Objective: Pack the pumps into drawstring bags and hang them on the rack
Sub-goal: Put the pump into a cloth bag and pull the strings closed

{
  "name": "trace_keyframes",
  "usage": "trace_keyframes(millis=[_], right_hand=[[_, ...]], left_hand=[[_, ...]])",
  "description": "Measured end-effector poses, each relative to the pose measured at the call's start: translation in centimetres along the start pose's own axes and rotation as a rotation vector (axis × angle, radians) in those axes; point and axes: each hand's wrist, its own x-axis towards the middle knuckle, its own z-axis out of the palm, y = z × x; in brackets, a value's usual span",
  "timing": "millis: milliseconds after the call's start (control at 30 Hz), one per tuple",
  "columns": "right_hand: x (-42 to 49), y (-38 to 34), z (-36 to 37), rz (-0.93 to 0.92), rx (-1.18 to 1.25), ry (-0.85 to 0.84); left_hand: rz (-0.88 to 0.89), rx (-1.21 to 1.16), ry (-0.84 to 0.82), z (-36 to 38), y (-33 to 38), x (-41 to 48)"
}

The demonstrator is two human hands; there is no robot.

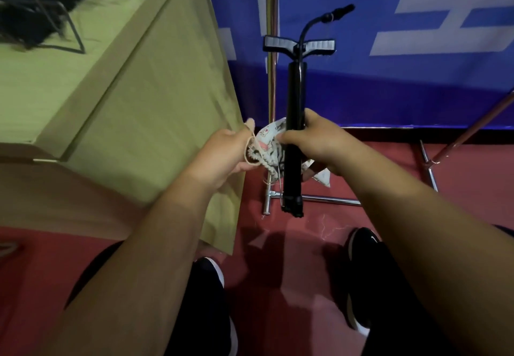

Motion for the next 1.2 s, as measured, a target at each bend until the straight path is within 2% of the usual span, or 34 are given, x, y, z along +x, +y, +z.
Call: trace_keyframes(millis=[133,267,333,467,667,733,833,900,1000,1200], right_hand=[[-0.2,-0.2,0.7,0.019,-0.033,-0.031],[-0.2,-0.1,1.0,0.047,-0.042,-0.038],[-0.3,-0.2,1.0,0.058,-0.037,-0.036],[-0.3,-0.3,0.9,0.062,-0.024,-0.037],[-0.2,0.1,0.8,0.074,-0.029,-0.070],[-0.2,0.1,0.7,0.081,-0.028,-0.082],[-0.1,0.2,0.7,0.097,-0.028,-0.082],[0.0,0.2,0.7,0.100,-0.031,-0.083],[0.0,0.1,0.8,0.099,-0.035,-0.077],[0.1,-0.1,0.8,0.120,-0.079,-0.071]], left_hand=[[-0.346,-0.410,-0.128,-0.9,0.0,0.4],[-0.368,-0.592,-0.252,-2.0,-0.3,0.3],[-0.287,-0.477,-0.262,-1.6,-0.4,0.1],[-0.041,-0.046,-0.138,-0.4,-0.9,-0.6],[0.102,0.182,0.014,-0.4,-1.3,-0.4],[0.149,0.201,0.021,-0.3,-1.0,-0.6],[0.119,0.135,-0.101,-0.4,-0.4,-0.8],[0.136,0.228,-0.143,-0.3,-0.4,-0.9],[0.167,0.336,-0.035,0.2,-0.9,-0.9],[0.114,0.172,0.203,-0.2,-1.9,0.6]])
